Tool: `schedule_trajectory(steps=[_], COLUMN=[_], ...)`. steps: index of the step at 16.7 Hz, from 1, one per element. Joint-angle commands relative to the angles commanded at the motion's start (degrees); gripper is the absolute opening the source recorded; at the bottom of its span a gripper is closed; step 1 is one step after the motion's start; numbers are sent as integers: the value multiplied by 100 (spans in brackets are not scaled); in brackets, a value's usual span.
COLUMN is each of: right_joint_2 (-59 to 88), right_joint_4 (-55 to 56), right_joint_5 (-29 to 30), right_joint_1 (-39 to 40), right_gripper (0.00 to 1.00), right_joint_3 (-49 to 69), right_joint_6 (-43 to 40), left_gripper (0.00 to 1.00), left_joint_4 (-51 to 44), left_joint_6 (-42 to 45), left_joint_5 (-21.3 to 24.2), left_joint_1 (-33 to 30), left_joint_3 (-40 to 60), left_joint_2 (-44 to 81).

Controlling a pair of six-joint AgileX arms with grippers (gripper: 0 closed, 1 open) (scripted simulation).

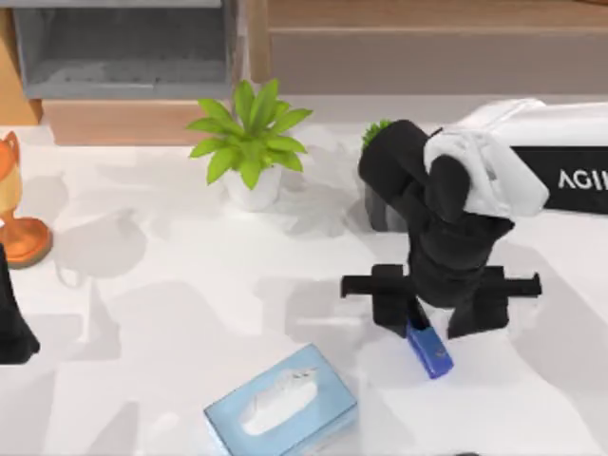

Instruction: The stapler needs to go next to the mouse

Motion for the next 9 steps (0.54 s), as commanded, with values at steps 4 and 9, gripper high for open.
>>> schedule_trajectory(steps=[4, 9], right_joint_2=[0, 0], right_joint_4=[0, 0], right_joint_5=[0, 0], right_joint_1=[0, 0], right_gripper=[100, 100], right_joint_3=[0, 0], right_joint_6=[0, 0], left_gripper=[100, 100], left_joint_4=[0, 0], left_joint_6=[0, 0], left_joint_5=[0, 0], left_joint_1=[0, 0], left_joint_3=[0, 0], left_joint_2=[0, 0])
